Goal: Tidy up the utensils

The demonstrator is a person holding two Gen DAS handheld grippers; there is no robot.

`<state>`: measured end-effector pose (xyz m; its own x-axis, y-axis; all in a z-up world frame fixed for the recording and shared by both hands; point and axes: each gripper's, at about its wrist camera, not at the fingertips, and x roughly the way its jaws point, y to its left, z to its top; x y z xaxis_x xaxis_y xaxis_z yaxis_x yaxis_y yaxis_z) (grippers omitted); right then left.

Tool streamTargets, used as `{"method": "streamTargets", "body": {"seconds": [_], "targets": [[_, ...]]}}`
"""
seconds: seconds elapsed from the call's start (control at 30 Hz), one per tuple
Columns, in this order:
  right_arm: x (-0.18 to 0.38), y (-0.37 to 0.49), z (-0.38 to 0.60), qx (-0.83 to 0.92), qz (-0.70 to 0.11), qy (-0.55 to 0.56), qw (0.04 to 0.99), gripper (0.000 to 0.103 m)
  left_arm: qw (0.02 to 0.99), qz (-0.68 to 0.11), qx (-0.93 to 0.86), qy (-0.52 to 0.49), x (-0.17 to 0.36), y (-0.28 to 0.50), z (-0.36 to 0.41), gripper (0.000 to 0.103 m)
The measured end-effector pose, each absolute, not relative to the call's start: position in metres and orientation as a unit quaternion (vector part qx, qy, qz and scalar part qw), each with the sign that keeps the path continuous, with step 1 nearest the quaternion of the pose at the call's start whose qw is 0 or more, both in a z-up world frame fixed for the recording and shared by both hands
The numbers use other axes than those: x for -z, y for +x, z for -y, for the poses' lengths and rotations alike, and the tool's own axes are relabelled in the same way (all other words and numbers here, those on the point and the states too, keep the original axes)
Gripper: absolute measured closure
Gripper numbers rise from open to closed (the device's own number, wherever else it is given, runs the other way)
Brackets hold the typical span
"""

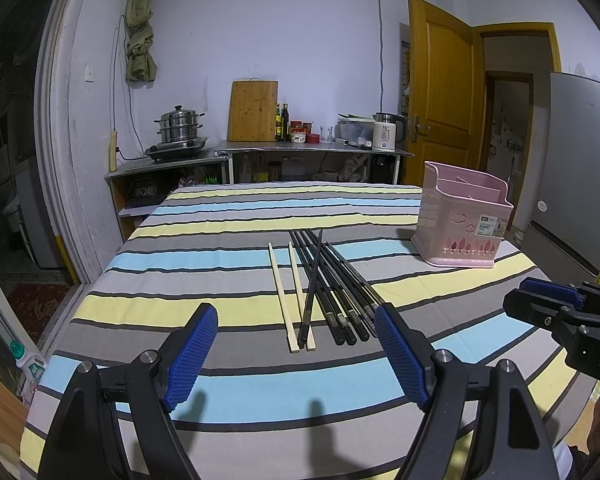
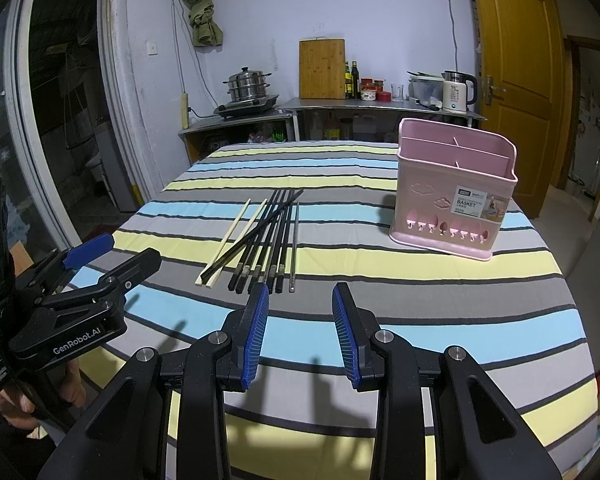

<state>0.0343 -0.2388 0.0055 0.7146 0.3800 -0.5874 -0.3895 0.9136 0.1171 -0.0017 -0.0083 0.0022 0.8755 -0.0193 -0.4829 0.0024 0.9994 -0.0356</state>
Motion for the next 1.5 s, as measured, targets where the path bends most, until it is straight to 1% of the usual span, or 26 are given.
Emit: {"method": "streamTargets", "body": {"seconds": [0.5,0.8,1.13,1.2,1.23,1.27,1.5], "targets": [[-0.005,0.035,0.239,-0.208,-0.316,-0.007,0.926,0.069,0.967,-0.252,0.007,-0.016,-0.002,-0.003,0.009,0.022],[-0.004,0.039,0.240,-0.208,-0.321,-0.008,0.924,0.069,0.963,-0.267,0.017,-0.023,0.005,0.008,0.003,0.022],[-0.002,0.063,0.231,-0.216,-0.336,-0.004,0.917,0.069,0.940,-0.337,0.016,-0.049,0.021,0.061,-0.023,0.022],[-0.001,0.071,0.228,-0.221,-0.339,0.000,0.914,0.069,0.933,-0.356,0.008,-0.055,0.026,0.080,-0.030,0.026],[0.000,0.075,0.226,-0.222,-0.341,0.000,0.913,0.069,0.930,-0.363,0.005,-0.055,0.028,0.088,-0.033,0.032],[0.001,0.079,0.224,-0.223,-0.343,0.000,0.913,0.069,0.928,-0.369,0.004,-0.057,0.030,0.096,-0.036,0.035],[0.010,0.117,0.211,-0.233,-0.367,0.006,0.901,0.069,0.913,-0.401,0.011,-0.078,0.042,0.148,-0.051,0.047]]}}
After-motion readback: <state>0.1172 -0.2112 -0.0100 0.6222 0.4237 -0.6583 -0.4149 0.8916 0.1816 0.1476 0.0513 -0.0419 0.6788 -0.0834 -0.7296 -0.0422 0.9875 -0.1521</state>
